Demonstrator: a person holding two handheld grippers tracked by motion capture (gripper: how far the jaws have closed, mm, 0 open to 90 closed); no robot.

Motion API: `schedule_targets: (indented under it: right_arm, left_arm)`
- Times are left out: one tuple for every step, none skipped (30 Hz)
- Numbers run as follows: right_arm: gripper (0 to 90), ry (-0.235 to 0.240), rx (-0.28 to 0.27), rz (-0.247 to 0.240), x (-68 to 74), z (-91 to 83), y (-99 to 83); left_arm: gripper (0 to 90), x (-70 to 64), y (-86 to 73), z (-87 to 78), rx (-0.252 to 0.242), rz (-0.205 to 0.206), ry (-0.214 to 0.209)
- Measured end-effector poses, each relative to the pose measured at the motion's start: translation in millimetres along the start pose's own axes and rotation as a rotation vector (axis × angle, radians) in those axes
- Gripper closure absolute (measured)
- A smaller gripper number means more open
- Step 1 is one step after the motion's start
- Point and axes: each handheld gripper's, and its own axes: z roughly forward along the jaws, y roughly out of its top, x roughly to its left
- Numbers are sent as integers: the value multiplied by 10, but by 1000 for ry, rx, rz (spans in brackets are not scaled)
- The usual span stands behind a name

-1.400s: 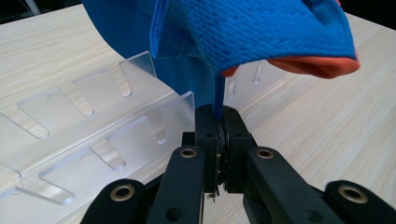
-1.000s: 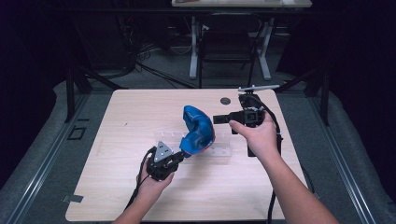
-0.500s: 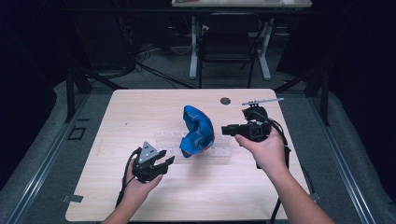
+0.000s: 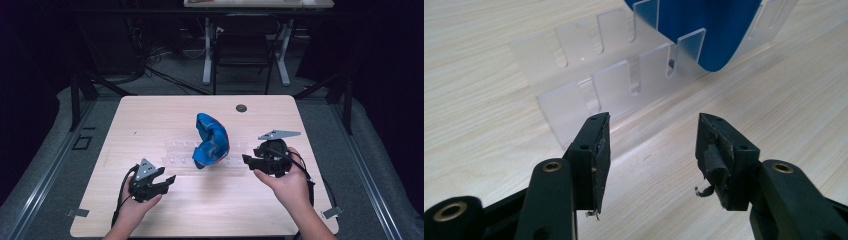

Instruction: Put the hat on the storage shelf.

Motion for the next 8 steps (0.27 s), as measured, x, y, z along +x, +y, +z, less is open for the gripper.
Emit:
schedule_targets:
  right_arm:
    - [540,-12,6,-5,4,3,-39]
    - [531,-21,-8,-15,5,6,-74]
    - [519,-28,-22,-25,1,2,-131]
    - [513,-43,-36,-24,5,1,-179]
    - [501,-56,-55,-37,2,5,-221]
    - [488,-60,-72,-41,-1,9,-276]
    - [471,-78,-80,-56,-10,13,-330]
    - [450,-106,-111,-77,-24,28,-412]
  left_arm:
    - [483,6,-9,-4,-5,0,3]
    - [483,15,-22,-5,-9,-9,5]
    - [483,23,-29,-7,-7,-13,5]
    - [482,29,-37,-2,-15,-14,2]
    - [479,27,-43,7,-18,-13,6]
    - [478,18,-45,18,-15,-9,10]
    - [473,7,-39,26,-15,-4,0]
    - [467,-10,-33,36,-24,-1,-6]
